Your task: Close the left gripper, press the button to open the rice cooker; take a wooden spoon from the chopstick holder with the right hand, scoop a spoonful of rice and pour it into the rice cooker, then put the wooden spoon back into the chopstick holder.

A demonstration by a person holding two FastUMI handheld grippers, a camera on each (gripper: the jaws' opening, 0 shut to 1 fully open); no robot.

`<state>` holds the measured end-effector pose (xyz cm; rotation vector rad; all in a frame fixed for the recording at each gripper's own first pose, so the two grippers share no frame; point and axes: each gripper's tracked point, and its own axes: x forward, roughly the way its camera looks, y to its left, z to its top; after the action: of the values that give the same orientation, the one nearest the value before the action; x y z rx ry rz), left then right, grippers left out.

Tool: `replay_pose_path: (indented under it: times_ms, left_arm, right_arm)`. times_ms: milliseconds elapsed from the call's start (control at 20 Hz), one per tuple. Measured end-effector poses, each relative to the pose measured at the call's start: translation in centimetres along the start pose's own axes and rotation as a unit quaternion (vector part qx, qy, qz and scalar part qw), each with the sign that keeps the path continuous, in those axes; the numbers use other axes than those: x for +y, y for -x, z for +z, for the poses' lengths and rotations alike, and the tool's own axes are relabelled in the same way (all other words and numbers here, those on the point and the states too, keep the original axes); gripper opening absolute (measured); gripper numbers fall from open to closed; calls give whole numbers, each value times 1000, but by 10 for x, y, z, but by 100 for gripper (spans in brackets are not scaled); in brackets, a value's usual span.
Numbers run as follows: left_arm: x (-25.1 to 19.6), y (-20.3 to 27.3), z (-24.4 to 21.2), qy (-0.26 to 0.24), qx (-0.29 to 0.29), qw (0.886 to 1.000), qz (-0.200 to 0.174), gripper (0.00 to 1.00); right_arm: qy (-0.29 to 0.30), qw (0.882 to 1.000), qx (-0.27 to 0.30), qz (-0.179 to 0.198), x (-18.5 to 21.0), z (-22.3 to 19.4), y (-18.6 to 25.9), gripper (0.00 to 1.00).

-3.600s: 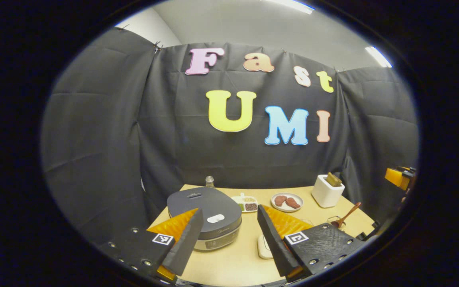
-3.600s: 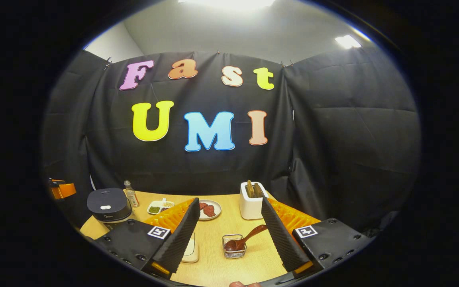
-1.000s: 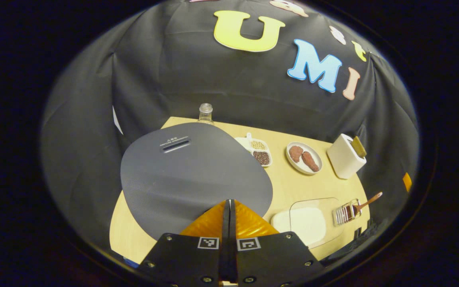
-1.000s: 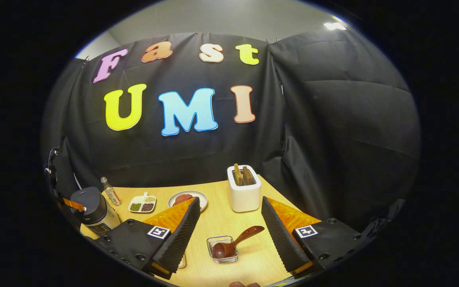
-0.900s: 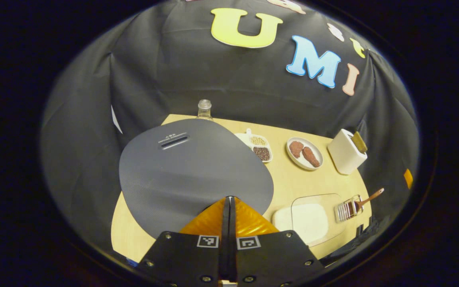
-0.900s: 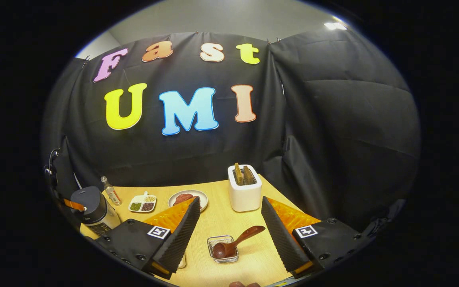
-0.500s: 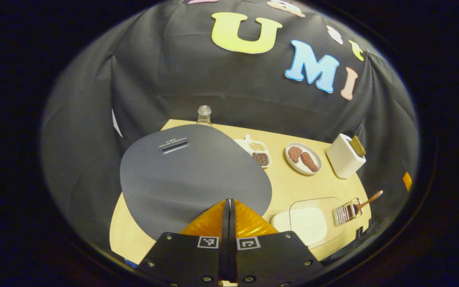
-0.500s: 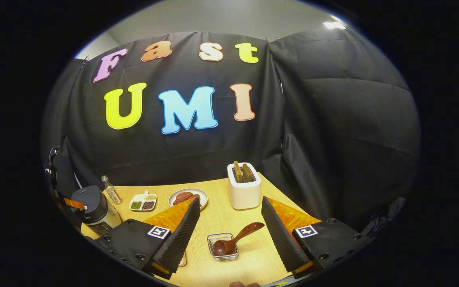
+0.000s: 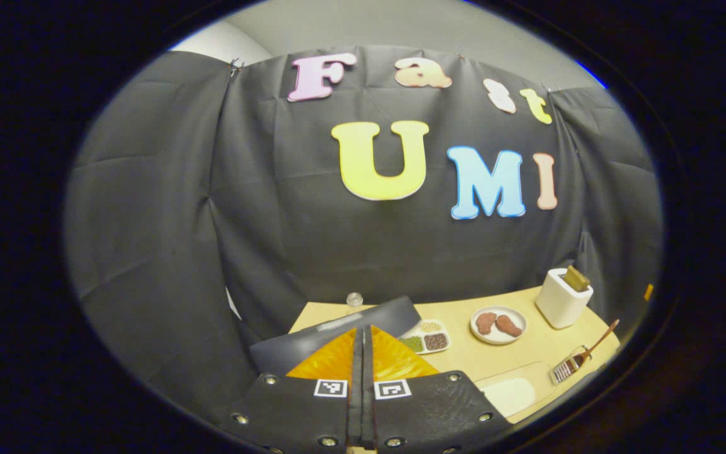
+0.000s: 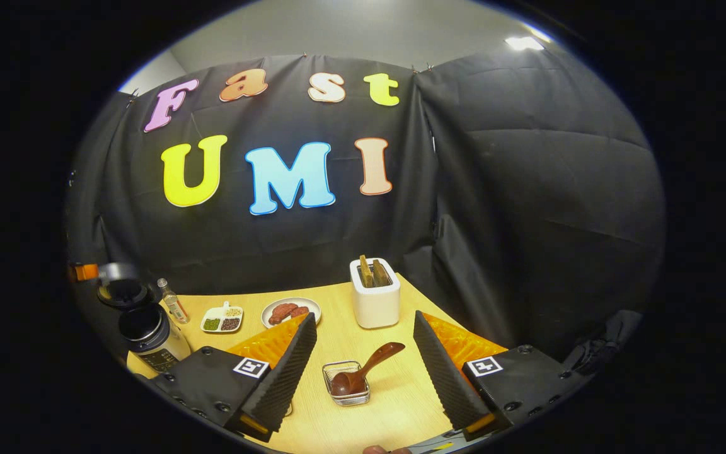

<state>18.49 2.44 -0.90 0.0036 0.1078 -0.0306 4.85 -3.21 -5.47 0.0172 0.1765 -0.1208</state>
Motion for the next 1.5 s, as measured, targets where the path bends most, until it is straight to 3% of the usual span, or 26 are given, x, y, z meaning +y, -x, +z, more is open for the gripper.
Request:
replay_pose_path:
  times_ms: [150, 200, 250, 450, 500, 700, 1000, 1050, 1100, 1500]
  left_arm:
    - [2, 28, 3, 17, -12, 1000, -12, 0]
    - [6, 37, 1, 15, -14, 1000, -11, 0]
    - [9, 47, -3, 11, -17, 1000, -11, 1]
    - [15, 76, -32, -25, -9, 1000, -9, 4]
    - [11, 79, -43, -44, -5, 999, -13, 22]
    - [-16, 92, -72, -77, 13, 997, -13, 93]
    - [-60, 103, -67, -50, 9, 998, -45, 95]
    - [-65, 102, -64, -51, 7, 998, -46, 95]
    - [-71, 101, -60, -52, 4, 998, -44, 95]
    - [-109, 108, -45, -22, 25, 999, 3, 95]
  right_arm:
    - [-11, 1000, 12, -8, -1, -6, 10, 98]
    - [-11, 1000, 13, -11, -2, -7, 13, 93]
    - [-10, 1000, 15, -14, -2, -8, 15, 98]
    - [-21, 999, 31, -14, 3, -16, 19, 98]
    - [-22, 999, 36, -13, 3, -19, 19, 93]
    - [-34, 998, 60, -7, 0, -30, 13, 98]
    - [-84, 987, 134, 14, -9, -74, -26, 98]
    - [-94, 985, 143, 21, -11, -79, -34, 93]
    - [-103, 983, 153, 27, -12, -86, -42, 98]
    - [-126, 962, 230, 77, -15, -150, -108, 98]
